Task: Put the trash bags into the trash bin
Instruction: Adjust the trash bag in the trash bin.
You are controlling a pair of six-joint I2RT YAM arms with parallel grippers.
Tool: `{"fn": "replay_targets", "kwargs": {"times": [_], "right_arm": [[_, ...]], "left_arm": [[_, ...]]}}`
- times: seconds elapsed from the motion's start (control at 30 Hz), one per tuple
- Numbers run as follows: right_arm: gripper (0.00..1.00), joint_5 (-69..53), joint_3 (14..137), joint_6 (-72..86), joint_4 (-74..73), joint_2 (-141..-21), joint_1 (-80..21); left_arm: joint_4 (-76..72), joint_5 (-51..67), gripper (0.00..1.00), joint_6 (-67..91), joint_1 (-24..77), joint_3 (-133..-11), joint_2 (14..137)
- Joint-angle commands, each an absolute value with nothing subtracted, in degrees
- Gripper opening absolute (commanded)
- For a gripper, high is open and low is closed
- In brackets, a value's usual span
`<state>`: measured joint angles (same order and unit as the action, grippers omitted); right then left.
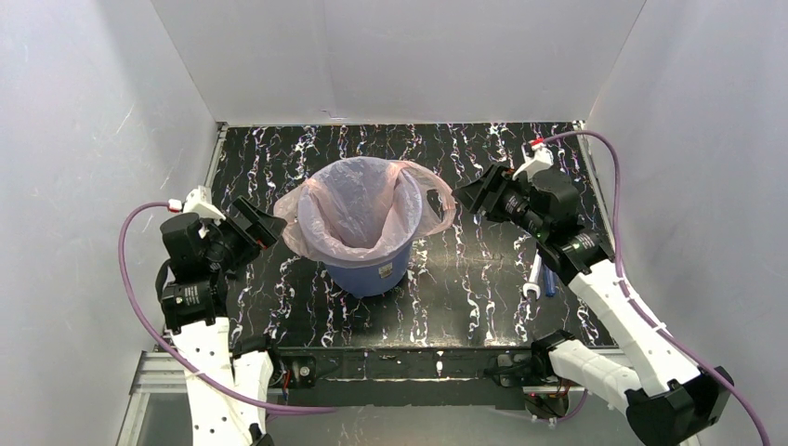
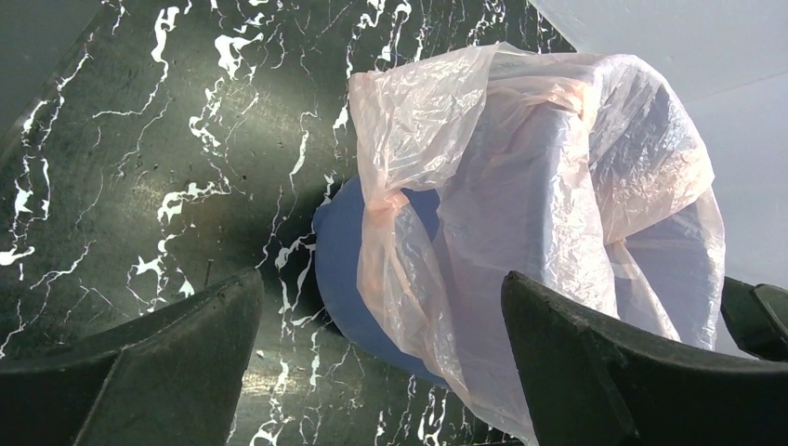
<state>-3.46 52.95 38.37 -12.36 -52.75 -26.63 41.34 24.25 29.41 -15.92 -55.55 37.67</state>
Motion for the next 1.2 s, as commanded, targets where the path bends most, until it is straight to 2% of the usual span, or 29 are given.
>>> {"fn": "replay_targets", "kwargs": {"times": [0.0,0.17,0.47,0.63,0.77,0.97,1.1,1.17], "right_arm": [[0.76,-7.77,57.83,36.29,-12.85,-54.61,-26.46],[0.71,-9.1,59.81,35.82,-15.61,-56.44,-26.46],[0.64,-14.56,55.64,40.18,-13.21,-56.86,-26.44],[0.62,-18.06,54.84,42.97,-13.25,-60.37,-26.46],[0.61,-20.64,53.6,45.53,-12.09,-62.5,-26.46],[0.56,-23.47,51.92,46.4,-10.21,-64.04,-26.46],[0.47,-26.18,51.78,46.19,-10.29,-65.67,-26.46],[0.42,-27.05,51.39,46.43,-9.93,-66.21,-26.46]], "left_arm": [[41.4,24.96,0.98,31.21,-16.2,-54.39,36.96],[40.63,29.63,0.96,30.99,-16.25,-52.2,36.29],[30.27,41.04,0.72,35.48,-16.18,-45.58,36.91],[29.69,44.87,0.68,34.07,-16.22,-45.73,39.36],[29.71,46.95,0.53,33.31,-16.19,-44.95,40.99],[29.37,46.21,0.41,32.41,-16.19,-42.86,42.89],[28.35,46.13,0.26,32.87,-16.17,-41.67,42.95],[28.14,45.76,0.21,32.79,-16.17,-40.89,42.81]]}}
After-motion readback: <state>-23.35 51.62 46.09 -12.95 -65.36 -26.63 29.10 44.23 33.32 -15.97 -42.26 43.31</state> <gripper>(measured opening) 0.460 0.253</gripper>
